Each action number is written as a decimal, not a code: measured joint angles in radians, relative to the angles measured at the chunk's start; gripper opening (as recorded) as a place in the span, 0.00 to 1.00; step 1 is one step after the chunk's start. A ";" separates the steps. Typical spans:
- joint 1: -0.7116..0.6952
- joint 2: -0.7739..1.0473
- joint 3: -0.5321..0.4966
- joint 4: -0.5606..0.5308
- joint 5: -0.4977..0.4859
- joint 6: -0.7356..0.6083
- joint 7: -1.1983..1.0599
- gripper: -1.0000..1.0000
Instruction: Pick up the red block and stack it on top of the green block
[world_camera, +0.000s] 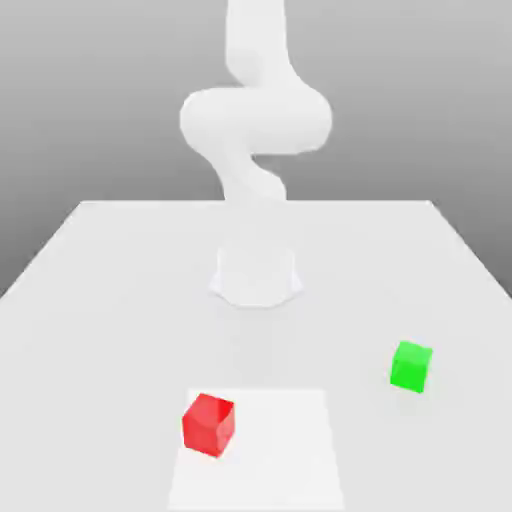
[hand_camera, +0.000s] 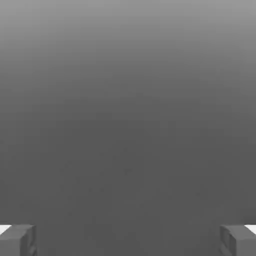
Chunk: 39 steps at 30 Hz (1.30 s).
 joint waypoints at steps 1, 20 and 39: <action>0.012 0.029 -0.015 -0.015 -0.005 0.016 -0.043 0.50; 0.184 0.537 -0.285 -0.272 -0.008 0.301 -0.856 0.50; 0.070 1.001 -0.156 -0.353 0.273 0.605 -1.437 0.00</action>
